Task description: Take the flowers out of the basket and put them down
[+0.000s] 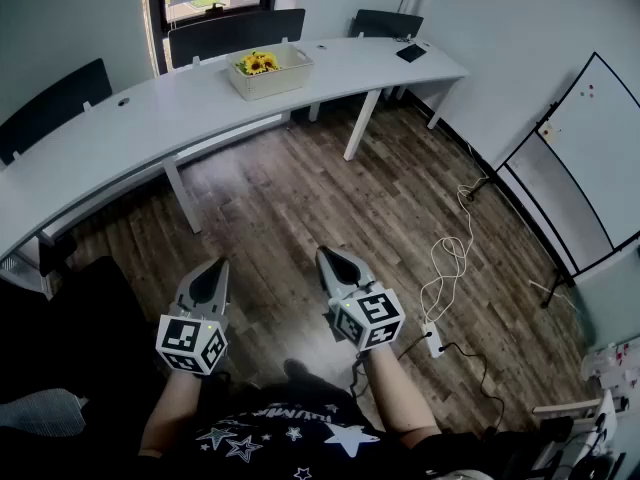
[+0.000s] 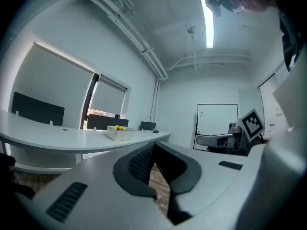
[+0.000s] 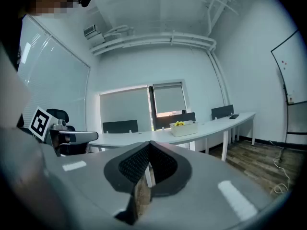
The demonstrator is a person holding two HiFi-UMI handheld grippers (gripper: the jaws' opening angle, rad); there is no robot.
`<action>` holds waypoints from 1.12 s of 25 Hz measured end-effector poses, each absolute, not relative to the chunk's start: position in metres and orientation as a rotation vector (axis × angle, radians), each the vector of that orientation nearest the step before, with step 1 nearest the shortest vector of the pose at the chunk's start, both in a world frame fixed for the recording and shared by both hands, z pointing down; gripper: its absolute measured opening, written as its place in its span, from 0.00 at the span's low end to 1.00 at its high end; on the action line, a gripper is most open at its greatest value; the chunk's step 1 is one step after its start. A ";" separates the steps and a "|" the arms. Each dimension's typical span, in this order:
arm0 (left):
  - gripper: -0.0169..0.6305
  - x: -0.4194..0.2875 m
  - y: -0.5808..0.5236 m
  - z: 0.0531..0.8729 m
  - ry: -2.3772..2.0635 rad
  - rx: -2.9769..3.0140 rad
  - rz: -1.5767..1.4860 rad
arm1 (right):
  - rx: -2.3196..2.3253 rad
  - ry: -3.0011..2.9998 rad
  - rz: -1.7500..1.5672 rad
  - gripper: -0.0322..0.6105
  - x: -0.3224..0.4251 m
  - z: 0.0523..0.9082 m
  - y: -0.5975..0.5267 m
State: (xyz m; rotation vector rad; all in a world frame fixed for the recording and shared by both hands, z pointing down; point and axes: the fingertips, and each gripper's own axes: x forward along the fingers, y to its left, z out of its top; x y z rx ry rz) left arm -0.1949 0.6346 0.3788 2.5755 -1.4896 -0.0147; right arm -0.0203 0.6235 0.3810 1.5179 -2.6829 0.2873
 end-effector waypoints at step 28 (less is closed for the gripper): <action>0.04 -0.246 0.666 0.404 -1.399 2.558 -0.026 | 1.495 -2.637 0.276 0.05 -0.080 0.407 0.658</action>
